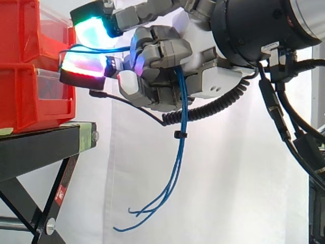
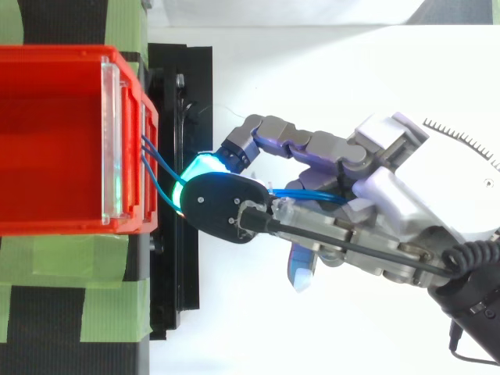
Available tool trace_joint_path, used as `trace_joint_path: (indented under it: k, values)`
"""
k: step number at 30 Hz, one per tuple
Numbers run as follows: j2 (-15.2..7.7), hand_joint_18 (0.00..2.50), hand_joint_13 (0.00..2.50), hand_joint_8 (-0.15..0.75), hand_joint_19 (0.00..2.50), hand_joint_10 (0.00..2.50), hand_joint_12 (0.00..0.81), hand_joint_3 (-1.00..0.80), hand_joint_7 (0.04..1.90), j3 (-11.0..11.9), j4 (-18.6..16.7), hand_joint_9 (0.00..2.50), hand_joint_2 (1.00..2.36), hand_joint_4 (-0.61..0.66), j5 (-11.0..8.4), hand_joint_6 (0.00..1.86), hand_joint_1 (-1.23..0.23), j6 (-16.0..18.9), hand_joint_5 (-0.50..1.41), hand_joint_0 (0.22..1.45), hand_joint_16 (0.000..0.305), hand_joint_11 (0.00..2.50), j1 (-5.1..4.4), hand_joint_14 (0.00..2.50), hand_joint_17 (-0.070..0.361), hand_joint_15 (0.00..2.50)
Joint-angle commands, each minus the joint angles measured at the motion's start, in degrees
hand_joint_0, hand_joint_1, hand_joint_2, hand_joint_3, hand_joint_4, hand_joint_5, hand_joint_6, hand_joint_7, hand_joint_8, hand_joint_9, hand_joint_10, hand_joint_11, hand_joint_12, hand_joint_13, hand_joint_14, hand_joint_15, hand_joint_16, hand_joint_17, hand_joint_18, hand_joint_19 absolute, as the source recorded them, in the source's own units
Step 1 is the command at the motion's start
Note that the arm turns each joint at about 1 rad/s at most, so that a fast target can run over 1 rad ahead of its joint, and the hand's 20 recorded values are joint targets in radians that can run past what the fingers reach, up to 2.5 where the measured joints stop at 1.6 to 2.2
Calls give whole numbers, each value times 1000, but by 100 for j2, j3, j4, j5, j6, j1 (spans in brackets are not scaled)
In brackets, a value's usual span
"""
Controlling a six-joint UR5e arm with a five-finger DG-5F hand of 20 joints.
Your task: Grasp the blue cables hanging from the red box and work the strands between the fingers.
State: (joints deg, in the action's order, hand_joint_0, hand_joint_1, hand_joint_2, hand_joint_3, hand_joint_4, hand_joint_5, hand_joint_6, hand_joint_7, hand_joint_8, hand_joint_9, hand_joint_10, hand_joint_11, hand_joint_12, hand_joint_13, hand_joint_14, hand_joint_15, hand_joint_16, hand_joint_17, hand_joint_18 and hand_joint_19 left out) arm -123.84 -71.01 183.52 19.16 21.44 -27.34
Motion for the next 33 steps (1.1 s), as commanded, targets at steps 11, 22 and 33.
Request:
trace_joint_path:
  k: [11,22,33]
  values:
    - [0,2500,1986,524,585,2500,623,145,1363,0,0,1955,1013,217,0,10,-622,9,492,1160,246,2500,0,2500,185,1614]
    - [0,2500,1986,524,585,2500,623,-463,1315,-9,9,1955,1020,274,0,15,-619,44,482,926,246,2500,0,2500,185,1614]
    - [0,2500,1986,524,585,2500,623,-213,1269,-9,17,1955,1009,360,9,17,-640,44,558,839,246,2500,18,2500,185,1614]
